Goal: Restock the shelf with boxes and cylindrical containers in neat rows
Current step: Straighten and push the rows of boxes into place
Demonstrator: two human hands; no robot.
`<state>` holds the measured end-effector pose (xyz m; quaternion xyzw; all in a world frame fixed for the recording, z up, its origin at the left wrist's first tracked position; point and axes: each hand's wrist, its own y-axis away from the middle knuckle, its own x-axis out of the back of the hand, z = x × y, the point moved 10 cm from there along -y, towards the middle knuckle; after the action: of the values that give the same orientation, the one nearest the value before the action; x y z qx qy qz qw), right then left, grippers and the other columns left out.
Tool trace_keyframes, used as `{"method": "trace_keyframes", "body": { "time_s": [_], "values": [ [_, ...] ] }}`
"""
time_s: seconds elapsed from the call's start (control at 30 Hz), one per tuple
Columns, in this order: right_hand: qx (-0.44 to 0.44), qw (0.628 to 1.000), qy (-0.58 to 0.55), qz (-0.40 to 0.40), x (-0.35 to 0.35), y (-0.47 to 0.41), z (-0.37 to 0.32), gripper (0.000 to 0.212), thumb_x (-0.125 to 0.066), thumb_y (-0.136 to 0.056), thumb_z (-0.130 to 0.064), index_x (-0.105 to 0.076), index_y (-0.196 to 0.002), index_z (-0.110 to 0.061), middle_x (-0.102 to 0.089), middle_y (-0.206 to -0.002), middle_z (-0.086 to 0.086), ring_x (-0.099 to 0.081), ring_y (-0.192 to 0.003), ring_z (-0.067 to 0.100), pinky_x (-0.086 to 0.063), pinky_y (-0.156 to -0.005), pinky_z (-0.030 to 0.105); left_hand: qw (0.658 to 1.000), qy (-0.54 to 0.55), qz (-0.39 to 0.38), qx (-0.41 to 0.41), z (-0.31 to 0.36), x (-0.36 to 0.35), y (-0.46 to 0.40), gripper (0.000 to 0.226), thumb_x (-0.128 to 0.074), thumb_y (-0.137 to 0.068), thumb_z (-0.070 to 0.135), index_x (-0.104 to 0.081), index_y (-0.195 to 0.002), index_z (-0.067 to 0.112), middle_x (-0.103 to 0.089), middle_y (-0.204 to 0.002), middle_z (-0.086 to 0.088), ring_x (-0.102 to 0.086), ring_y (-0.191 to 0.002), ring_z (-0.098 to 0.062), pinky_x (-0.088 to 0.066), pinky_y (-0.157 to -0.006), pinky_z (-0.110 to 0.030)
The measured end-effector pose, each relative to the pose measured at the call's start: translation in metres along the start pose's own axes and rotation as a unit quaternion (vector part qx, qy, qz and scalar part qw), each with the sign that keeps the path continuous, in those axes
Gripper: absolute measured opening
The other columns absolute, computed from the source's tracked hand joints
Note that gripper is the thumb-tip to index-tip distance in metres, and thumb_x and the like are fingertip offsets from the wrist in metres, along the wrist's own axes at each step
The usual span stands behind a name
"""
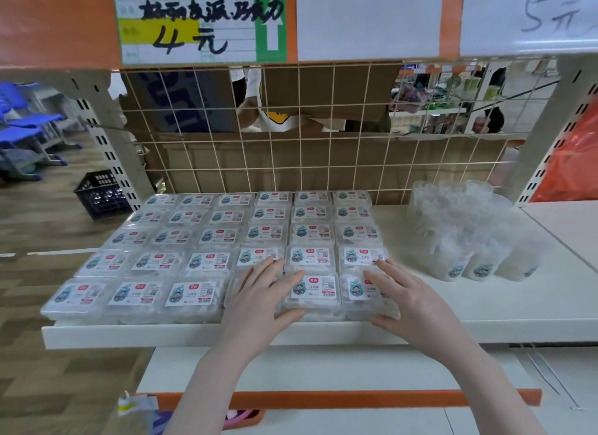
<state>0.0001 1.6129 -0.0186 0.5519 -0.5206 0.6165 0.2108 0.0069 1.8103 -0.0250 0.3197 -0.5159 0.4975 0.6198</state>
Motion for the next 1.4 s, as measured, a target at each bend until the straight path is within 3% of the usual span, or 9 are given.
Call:
{"method": "trace_keyframes", "body": {
  "time_s": [0.17,0.63,0.9,0.97,1.1,1.13,1.2,1.27,1.4],
  "values": [
    [0.021,0.999,0.027,0.016,0.005,-0.001,-0.003,0.081,-0.095,-0.035,-0.033,-0.068,-0.109,-0.016,-0.066,-0.114,0.010,-0.065,-0.103,0.027,-0.054,-0.072,0.033,1.000,0.005,-0.030,0.001,-0.002,-0.002,-0.005,0.063,-0.050,-0.087,0.058,-0.022,-0.143,0.048,-0.010,-0.157,0.015,-0.001,-0.144,-0.006,-0.003,-0.116,-0.026],
    [0.036,0.997,0.045,0.057,0.006,-0.003,-0.001,0.082,-0.095,-0.035,-0.034,-0.068,-0.111,-0.016,-0.066,-0.115,0.009,-0.066,-0.102,0.025,-0.055,-0.072,0.031,1.000,-0.012,-0.017,-0.010,0.003,0.008,-0.008,0.071,-0.059,-0.083,0.057,-0.023,-0.143,0.048,-0.012,-0.156,0.016,-0.005,-0.144,-0.006,-0.006,-0.115,-0.027],
    [0.024,0.998,0.048,0.046,0.003,-0.007,0.001,0.081,-0.094,-0.036,-0.037,-0.069,-0.109,-0.016,-0.067,-0.113,0.008,-0.066,-0.102,0.024,-0.055,-0.073,0.032,0.998,-0.065,0.003,-0.018,0.004,0.004,-0.009,0.067,-0.047,-0.090,0.056,-0.013,-0.147,0.044,-0.006,-0.157,0.017,-0.001,-0.145,-0.007,-0.002,-0.115,-0.025],
    [0.019,0.998,0.045,0.033,0.002,-0.008,0.001,0.081,-0.094,-0.035,-0.038,-0.069,-0.109,-0.016,-0.067,-0.113,0.008,-0.066,-0.102,0.024,-0.054,-0.074,0.032,0.997,-0.075,0.006,-0.030,0.007,0.004,-0.009,0.068,-0.054,-0.087,0.055,-0.023,-0.146,0.041,-0.017,-0.155,0.014,-0.013,-0.145,-0.010,-0.008,-0.114,-0.026],
    [0.010,0.999,0.050,-0.004,-0.001,-0.006,0.000,0.084,-0.093,-0.036,-0.041,-0.068,-0.112,-0.017,-0.066,-0.115,0.007,-0.065,-0.104,0.023,-0.050,-0.083,0.032,0.994,-0.102,0.002,-0.033,0.007,0.000,-0.009,0.075,-0.083,-0.055,0.057,-0.062,-0.122,0.030,-0.062,-0.125,0.007,-0.060,-0.115,-0.017,-0.048,-0.091,-0.030],
    [0.009,0.999,0.047,-0.009,0.000,-0.005,0.000,0.083,-0.093,-0.037,-0.041,-0.067,-0.112,-0.017,-0.066,-0.117,0.007,-0.064,-0.105,0.023,-0.049,-0.085,0.033,0.995,-0.094,-0.009,-0.025,0.007,-0.001,-0.008,0.075,-0.082,-0.058,0.057,-0.059,-0.125,0.031,-0.059,-0.130,0.008,-0.057,-0.120,-0.016,-0.045,-0.095,-0.029],
    [0.009,0.999,0.045,-0.012,0.000,-0.003,-0.001,0.080,-0.093,-0.040,-0.038,-0.067,-0.113,-0.017,-0.065,-0.118,0.008,-0.064,-0.107,0.024,-0.048,-0.086,0.035,0.997,-0.073,0.006,-0.024,0.009,0.003,-0.006,0.073,-0.065,-0.080,0.055,-0.034,-0.143,0.036,-0.027,-0.151,0.013,-0.026,-0.141,-0.012,-0.016,-0.112,-0.026],
    [0.007,0.999,0.045,-0.016,0.000,-0.002,-0.002,0.077,-0.093,-0.041,-0.034,-0.068,-0.111,-0.016,-0.065,-0.117,0.008,-0.064,-0.106,0.023,-0.051,-0.083,0.035,0.996,-0.079,0.010,-0.030,0.006,-0.001,-0.006,0.069,-0.048,-0.091,0.054,-0.011,-0.148,0.039,-0.003,-0.155,0.019,0.000,-0.145,-0.008,0.007,-0.108,-0.020],
    [-0.002,0.999,0.045,-0.026,0.002,-0.003,-0.005,0.076,-0.094,-0.037,-0.034,-0.070,-0.107,-0.018,-0.067,-0.113,0.006,-0.066,-0.102,0.021,-0.053,-0.079,0.031,0.997,-0.068,0.025,-0.011,0.005,0.000,-0.006,0.067,-0.042,-0.094,0.051,-0.006,-0.149,0.037,-0.001,-0.157,0.016,0.004,-0.146,-0.009,0.012,-0.106,-0.020]
  ]
}}
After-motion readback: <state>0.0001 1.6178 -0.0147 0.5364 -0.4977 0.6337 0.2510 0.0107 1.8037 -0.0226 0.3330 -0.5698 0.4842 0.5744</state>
